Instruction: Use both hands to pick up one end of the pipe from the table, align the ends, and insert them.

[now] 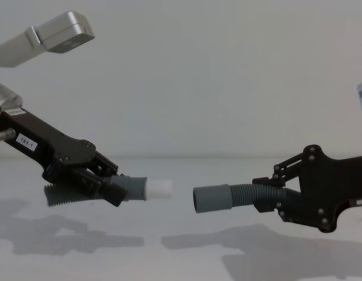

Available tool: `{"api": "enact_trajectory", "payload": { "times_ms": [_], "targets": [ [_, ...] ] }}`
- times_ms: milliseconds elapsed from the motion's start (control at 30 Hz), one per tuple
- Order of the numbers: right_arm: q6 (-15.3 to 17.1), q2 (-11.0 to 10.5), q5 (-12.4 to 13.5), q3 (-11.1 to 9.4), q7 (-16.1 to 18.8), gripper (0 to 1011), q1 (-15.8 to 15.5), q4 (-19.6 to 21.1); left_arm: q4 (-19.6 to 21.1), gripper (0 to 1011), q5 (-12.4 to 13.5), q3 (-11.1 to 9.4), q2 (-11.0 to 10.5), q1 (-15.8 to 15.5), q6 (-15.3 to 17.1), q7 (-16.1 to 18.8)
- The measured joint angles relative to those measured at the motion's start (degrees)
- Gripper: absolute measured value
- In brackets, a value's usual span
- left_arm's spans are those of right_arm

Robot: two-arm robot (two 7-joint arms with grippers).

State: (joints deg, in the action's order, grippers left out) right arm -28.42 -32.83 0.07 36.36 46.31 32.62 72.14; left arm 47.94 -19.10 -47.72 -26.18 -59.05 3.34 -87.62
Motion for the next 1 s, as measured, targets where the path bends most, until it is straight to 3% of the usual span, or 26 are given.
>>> {"api": "enact_trajectory", "payload": {
  "times_ms": [1000],
  "targets": [
    [2.4,0.3,1.1,0.8,-2.2,225,0.0,0.6,0.0,351,0.0,0.0,0.0,0.0,0.0,0.0]
  ]
}}
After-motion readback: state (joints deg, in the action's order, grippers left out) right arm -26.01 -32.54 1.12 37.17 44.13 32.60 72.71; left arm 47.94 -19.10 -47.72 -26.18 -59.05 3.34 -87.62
